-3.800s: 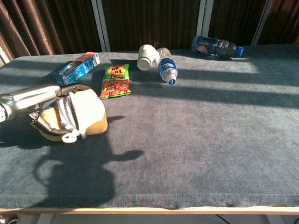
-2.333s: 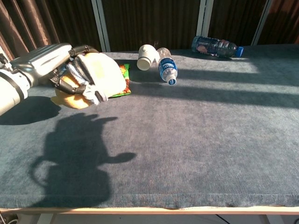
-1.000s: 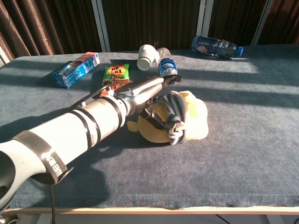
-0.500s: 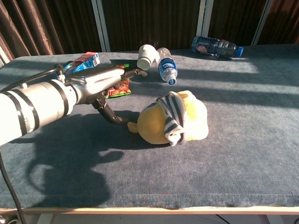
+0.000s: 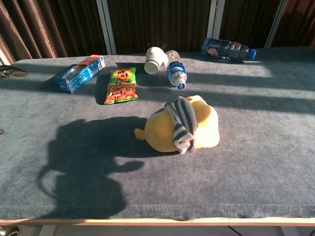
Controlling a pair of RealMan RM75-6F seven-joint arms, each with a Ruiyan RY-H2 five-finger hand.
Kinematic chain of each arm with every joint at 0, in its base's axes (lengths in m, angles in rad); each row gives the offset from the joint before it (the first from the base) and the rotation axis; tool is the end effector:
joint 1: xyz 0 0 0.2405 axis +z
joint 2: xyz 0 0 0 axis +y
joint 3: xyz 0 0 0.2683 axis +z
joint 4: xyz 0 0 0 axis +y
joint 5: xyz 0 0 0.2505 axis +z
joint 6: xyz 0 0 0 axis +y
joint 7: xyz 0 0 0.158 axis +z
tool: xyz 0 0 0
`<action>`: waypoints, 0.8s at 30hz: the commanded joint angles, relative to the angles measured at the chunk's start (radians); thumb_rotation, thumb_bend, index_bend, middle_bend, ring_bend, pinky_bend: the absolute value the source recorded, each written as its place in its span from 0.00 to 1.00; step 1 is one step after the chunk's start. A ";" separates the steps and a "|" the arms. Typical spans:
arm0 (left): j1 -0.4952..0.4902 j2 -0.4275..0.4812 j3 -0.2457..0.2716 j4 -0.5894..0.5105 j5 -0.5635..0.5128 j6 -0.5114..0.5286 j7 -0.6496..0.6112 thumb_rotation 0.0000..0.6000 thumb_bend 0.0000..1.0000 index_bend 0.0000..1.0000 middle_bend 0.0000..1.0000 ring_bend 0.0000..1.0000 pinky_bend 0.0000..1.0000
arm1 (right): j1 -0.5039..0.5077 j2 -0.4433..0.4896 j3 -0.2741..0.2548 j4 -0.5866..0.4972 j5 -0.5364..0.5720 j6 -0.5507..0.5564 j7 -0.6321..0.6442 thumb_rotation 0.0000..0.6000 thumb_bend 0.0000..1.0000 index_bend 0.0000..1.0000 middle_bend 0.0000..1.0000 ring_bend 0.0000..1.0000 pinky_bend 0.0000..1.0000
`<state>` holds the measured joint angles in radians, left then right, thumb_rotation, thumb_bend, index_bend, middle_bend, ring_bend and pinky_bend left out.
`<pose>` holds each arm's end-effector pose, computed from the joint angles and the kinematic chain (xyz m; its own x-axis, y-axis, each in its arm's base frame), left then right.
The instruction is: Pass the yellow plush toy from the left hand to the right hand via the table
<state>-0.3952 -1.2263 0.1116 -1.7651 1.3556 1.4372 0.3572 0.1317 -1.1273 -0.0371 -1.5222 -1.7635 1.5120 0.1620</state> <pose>-0.2590 0.2399 0.0532 0.5238 0.1104 0.8447 0.8436 -0.2049 -0.4963 -0.3189 -0.1885 0.1074 0.3475 -0.0796 0.9343 -0.9031 -0.2965 0.3107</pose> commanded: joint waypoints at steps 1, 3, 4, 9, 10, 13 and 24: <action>0.132 0.013 0.032 0.095 0.037 0.150 -0.061 1.00 0.25 0.00 0.00 0.00 0.24 | 0.035 0.003 0.015 -0.036 0.022 -0.048 0.009 1.00 0.09 0.00 0.00 0.00 0.11; 0.167 -0.006 0.012 0.124 0.020 0.197 -0.016 1.00 0.25 0.00 0.00 0.00 0.24 | 0.058 0.009 0.028 -0.066 0.028 -0.073 0.005 1.00 0.09 0.00 0.00 0.00 0.11; 0.176 -0.008 0.008 0.133 0.027 0.210 -0.011 1.00 0.25 0.00 0.00 0.00 0.24 | 0.070 0.012 0.034 -0.078 0.027 -0.082 0.001 1.00 0.09 0.00 0.00 0.00 0.11; 0.211 0.032 0.007 0.106 0.049 0.196 -0.133 1.00 0.25 0.00 0.00 0.00 0.24 | 0.164 0.031 0.067 -0.162 0.027 -0.188 0.012 1.00 0.09 0.00 0.00 0.00 0.09; 0.215 0.041 0.007 0.103 0.049 0.192 -0.143 1.00 0.25 0.00 0.00 0.00 0.24 | 0.189 0.038 0.071 -0.180 0.033 -0.226 0.024 1.00 0.09 0.00 0.00 0.00 0.09; 0.228 0.056 -0.001 0.099 0.055 0.187 -0.167 1.00 0.25 0.00 0.00 0.00 0.24 | 0.281 0.057 0.094 -0.232 0.078 -0.373 0.059 1.00 0.09 0.00 0.00 0.00 0.09; 0.264 0.086 -0.025 0.090 0.093 0.171 -0.227 1.00 0.26 0.00 0.00 0.01 0.25 | 0.520 -0.091 0.203 -0.238 0.426 -0.730 -0.192 1.00 0.09 0.00 0.00 0.00 0.07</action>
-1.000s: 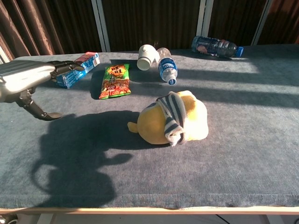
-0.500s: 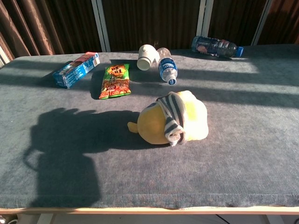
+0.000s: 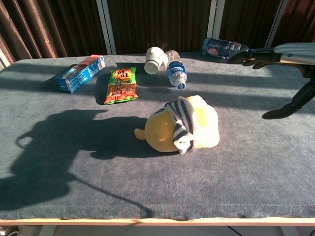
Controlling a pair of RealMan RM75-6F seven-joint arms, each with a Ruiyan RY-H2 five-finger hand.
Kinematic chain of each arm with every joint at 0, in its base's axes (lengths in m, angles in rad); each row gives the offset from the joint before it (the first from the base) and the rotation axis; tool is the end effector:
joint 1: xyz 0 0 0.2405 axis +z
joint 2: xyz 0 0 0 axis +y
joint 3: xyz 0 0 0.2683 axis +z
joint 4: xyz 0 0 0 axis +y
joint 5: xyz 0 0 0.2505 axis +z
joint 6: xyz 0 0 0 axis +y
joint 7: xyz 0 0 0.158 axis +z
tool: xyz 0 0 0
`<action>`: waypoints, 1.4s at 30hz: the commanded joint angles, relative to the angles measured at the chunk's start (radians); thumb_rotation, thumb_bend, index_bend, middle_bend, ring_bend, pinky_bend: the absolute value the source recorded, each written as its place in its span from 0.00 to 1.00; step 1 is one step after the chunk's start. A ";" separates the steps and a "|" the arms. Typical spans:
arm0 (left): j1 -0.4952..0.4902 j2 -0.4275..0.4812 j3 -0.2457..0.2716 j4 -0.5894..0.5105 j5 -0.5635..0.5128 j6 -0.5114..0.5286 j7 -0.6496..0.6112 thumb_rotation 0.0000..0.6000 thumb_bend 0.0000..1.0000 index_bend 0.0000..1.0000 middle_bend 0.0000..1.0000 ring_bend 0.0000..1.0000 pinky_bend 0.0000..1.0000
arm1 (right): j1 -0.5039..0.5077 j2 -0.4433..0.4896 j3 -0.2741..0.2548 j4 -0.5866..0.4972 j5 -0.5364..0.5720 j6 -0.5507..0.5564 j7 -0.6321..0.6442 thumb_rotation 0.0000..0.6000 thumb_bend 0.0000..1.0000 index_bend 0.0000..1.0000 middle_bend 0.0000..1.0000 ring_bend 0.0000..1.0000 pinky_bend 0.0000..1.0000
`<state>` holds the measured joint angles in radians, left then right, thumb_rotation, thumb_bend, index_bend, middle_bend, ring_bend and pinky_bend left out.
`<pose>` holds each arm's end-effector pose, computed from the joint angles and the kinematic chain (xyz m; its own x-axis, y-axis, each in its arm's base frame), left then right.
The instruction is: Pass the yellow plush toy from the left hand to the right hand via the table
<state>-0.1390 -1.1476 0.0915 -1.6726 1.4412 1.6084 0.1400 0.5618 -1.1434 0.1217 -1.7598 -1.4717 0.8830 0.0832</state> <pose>-0.3249 0.1802 0.1130 0.4531 0.0098 0.8914 0.8914 0.0056 -0.4532 -0.1939 -0.3143 0.0294 0.3404 -0.4099 0.8462 -0.8937 -0.4209 0.1555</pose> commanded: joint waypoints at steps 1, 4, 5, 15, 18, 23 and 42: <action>0.011 0.009 -0.008 -0.003 0.010 0.002 -0.016 1.00 0.26 0.00 0.00 0.01 0.25 | 0.104 -0.093 0.048 0.007 0.163 -0.110 -0.145 1.00 0.09 0.00 0.00 0.00 0.07; 0.025 0.013 -0.018 0.001 0.017 0.013 -0.033 1.00 0.25 0.00 0.00 0.01 0.26 | 0.145 -0.153 0.055 0.029 0.258 -0.127 -0.238 1.00 0.09 0.00 0.00 0.00 0.07; 0.029 0.015 -0.020 0.002 0.018 0.014 -0.040 1.00 0.25 0.00 0.00 0.02 0.26 | 0.156 -0.169 0.055 0.035 0.286 -0.132 -0.261 1.00 0.09 0.00 0.00 0.00 0.07; 0.067 0.026 -0.059 0.002 0.021 0.040 -0.097 1.00 0.26 0.00 0.00 0.03 0.27 | 0.274 -0.311 0.057 0.153 0.549 -0.178 -0.369 1.00 0.09 0.00 0.00 0.00 0.07; 0.074 0.031 -0.065 0.005 0.021 0.035 -0.114 1.00 0.26 0.00 0.00 0.03 0.27 | 0.293 -0.355 0.059 0.210 0.571 -0.181 -0.361 1.00 0.09 0.00 0.00 0.00 0.10; 0.087 0.028 -0.085 0.004 0.004 0.038 -0.103 1.00 0.26 0.00 0.00 0.04 0.29 | 0.280 -0.416 0.080 0.288 0.504 -0.169 -0.254 1.00 0.09 0.02 0.00 0.00 0.22; 0.097 0.031 -0.098 -0.001 0.032 -0.008 -0.084 1.00 0.26 0.00 0.00 0.05 0.29 | 0.159 -0.467 0.063 0.515 0.075 0.125 0.147 1.00 0.11 0.87 0.64 0.67 0.92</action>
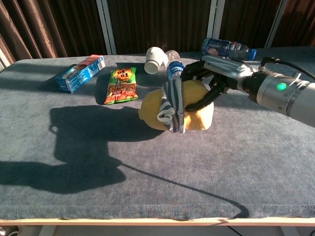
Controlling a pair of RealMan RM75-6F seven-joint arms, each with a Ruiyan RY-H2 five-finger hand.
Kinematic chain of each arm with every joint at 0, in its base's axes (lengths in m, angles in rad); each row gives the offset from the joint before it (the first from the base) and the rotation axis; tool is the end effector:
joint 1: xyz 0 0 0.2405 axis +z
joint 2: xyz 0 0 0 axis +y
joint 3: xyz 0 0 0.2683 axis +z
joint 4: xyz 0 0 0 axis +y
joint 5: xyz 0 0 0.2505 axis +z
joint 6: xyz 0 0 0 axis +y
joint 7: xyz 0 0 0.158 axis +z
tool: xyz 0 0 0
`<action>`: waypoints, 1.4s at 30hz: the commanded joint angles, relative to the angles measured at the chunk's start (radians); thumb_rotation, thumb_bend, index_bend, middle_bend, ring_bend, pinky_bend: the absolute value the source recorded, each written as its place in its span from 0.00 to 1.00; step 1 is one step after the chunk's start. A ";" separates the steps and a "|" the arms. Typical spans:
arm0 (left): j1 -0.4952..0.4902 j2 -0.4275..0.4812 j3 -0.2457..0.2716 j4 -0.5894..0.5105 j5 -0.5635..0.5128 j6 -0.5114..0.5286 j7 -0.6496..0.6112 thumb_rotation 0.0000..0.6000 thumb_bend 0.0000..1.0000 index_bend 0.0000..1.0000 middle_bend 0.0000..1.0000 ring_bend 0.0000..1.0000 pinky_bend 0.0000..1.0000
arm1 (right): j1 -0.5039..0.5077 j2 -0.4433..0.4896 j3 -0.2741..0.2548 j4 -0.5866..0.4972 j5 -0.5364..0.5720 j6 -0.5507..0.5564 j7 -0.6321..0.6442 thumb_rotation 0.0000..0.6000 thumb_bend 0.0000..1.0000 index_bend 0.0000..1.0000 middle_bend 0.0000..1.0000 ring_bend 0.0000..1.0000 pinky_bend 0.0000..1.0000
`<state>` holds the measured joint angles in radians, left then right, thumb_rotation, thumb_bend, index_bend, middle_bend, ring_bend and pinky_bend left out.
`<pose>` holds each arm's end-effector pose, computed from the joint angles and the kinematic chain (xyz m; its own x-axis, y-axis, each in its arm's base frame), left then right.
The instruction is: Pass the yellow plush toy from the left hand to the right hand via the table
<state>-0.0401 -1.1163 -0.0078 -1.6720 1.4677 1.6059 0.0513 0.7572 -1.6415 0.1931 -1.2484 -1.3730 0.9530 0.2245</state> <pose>-0.3339 0.1725 0.1352 0.3946 -0.0532 0.9173 0.9179 0.0674 -0.3910 -0.1489 -0.3948 -0.0734 0.1385 -0.3311 0.9334 -0.9151 -0.4031 -0.0072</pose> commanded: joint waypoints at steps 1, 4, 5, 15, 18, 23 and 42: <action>-0.002 -0.001 0.001 -0.003 0.008 -0.007 0.008 1.00 0.26 0.00 0.00 0.05 0.29 | -0.049 0.047 -0.010 -0.004 -0.023 0.071 0.000 1.00 0.11 0.87 0.64 0.67 0.92; 0.000 -0.003 0.002 -0.005 0.015 -0.010 0.021 1.00 0.26 0.00 0.00 0.05 0.29 | -0.102 0.103 -0.024 -0.029 -0.018 0.130 -0.042 1.00 0.11 0.87 0.64 0.67 0.92; 0.000 -0.004 0.002 -0.005 0.017 -0.011 0.026 1.00 0.26 0.00 0.00 0.05 0.29 | -0.119 0.116 -0.030 -0.027 -0.021 0.153 -0.059 1.00 0.11 0.87 0.64 0.67 0.92; 0.003 0.001 0.002 -0.013 0.027 -0.029 0.031 1.00 0.26 0.00 0.00 0.05 0.29 | -0.263 0.178 -0.090 0.071 -0.043 0.279 0.036 1.00 0.11 0.82 0.64 0.63 0.88; 0.003 0.004 -0.001 -0.015 0.023 -0.037 0.028 1.00 0.26 0.00 0.00 0.05 0.29 | -0.289 0.188 -0.115 0.095 -0.065 0.293 0.065 1.00 0.11 0.77 0.63 0.58 0.82; 0.003 0.005 -0.004 -0.020 0.017 -0.046 0.032 1.00 0.26 0.00 0.00 0.05 0.29 | -0.310 0.203 -0.149 0.122 -0.088 0.279 0.050 1.00 0.11 0.50 0.39 0.32 0.51; 0.004 0.004 -0.009 -0.026 0.017 -0.065 0.056 1.00 0.26 0.00 0.00 0.06 0.29 | -0.416 0.469 -0.221 -0.184 -0.213 0.419 0.023 1.00 0.09 0.00 0.00 0.00 0.06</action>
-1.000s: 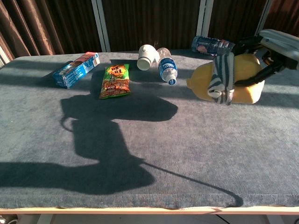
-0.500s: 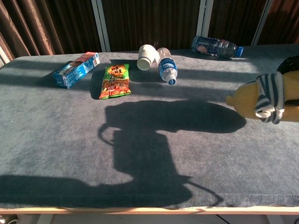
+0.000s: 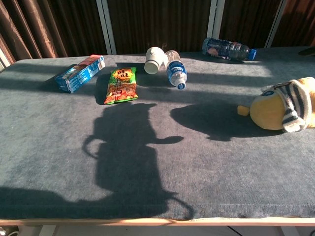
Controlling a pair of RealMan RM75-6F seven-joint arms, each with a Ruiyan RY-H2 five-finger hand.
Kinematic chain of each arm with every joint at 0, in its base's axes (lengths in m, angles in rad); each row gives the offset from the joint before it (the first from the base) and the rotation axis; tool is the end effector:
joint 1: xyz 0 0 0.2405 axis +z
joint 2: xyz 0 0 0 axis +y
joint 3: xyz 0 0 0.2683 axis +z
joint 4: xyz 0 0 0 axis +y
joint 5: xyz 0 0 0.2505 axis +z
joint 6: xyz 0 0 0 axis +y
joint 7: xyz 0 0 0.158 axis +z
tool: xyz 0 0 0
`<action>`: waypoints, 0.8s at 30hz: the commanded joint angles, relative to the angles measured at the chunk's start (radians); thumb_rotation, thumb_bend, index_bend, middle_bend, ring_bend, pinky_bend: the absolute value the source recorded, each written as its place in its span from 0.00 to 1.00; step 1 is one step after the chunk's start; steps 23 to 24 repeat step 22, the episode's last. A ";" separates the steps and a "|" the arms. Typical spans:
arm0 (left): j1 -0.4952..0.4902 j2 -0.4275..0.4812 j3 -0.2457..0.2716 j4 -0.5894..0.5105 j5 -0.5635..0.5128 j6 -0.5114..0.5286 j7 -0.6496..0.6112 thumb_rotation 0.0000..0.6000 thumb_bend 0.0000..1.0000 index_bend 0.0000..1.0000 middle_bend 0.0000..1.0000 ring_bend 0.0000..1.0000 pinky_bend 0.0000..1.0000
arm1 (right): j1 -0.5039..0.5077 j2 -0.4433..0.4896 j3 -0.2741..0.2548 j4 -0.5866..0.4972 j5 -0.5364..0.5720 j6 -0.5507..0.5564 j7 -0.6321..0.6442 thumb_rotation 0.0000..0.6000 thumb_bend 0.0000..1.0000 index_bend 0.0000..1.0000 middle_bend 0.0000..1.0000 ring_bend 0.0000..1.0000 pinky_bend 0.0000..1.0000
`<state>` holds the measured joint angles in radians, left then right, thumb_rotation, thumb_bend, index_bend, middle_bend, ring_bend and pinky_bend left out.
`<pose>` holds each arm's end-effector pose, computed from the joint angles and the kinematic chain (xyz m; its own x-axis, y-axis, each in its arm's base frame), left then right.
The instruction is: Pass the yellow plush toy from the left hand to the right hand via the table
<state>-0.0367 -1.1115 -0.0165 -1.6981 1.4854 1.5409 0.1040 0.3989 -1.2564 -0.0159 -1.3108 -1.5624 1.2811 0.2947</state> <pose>-0.3291 0.1737 0.1249 0.4202 0.0066 0.9074 0.9063 0.0481 -0.4200 -0.3278 -0.2975 0.0737 0.3425 -0.1662 0.9247 -0.9141 -0.2862 0.2872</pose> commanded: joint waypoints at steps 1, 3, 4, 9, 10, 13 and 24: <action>0.002 -0.002 -0.001 0.000 -0.001 0.001 0.006 1.00 0.26 0.00 0.00 0.06 0.29 | -0.072 0.108 -0.016 -0.155 -0.030 0.113 -0.075 1.00 0.09 0.00 0.00 0.00 0.06; 0.003 -0.003 -0.002 0.001 -0.002 0.001 0.012 1.00 0.26 0.00 0.00 0.06 0.29 | -0.118 0.154 -0.022 -0.212 -0.039 0.180 -0.171 1.00 0.09 0.00 0.00 0.00 0.06; 0.003 -0.004 -0.002 0.002 -0.003 0.001 0.016 1.00 0.26 0.00 0.00 0.06 0.29 | -0.143 0.165 -0.021 -0.236 -0.028 0.211 -0.223 1.00 0.09 0.00 0.00 0.00 0.06; 0.013 -0.010 -0.009 -0.003 -0.026 0.009 0.039 1.00 0.26 0.00 0.00 0.06 0.29 | -0.267 0.164 0.008 -0.332 0.102 0.330 -0.423 1.00 0.09 0.00 0.00 0.00 0.07; 0.014 -0.012 -0.012 -0.004 -0.032 0.009 0.044 1.00 0.26 0.00 0.00 0.06 0.29 | -0.278 0.159 0.013 -0.330 0.115 0.338 -0.417 1.00 0.09 0.00 0.00 0.00 0.07; 0.014 -0.016 -0.019 -0.009 -0.052 0.003 0.062 1.00 0.26 0.00 0.00 0.06 0.29 | -0.295 0.152 0.033 -0.321 0.159 0.329 -0.385 1.00 0.09 0.00 0.00 0.00 0.07; 0.014 -0.017 -0.023 -0.016 -0.068 -0.004 0.079 1.00 0.26 0.00 0.00 0.06 0.29 | -0.288 0.161 0.037 -0.327 0.158 0.269 -0.407 1.00 0.09 0.00 0.00 0.00 0.07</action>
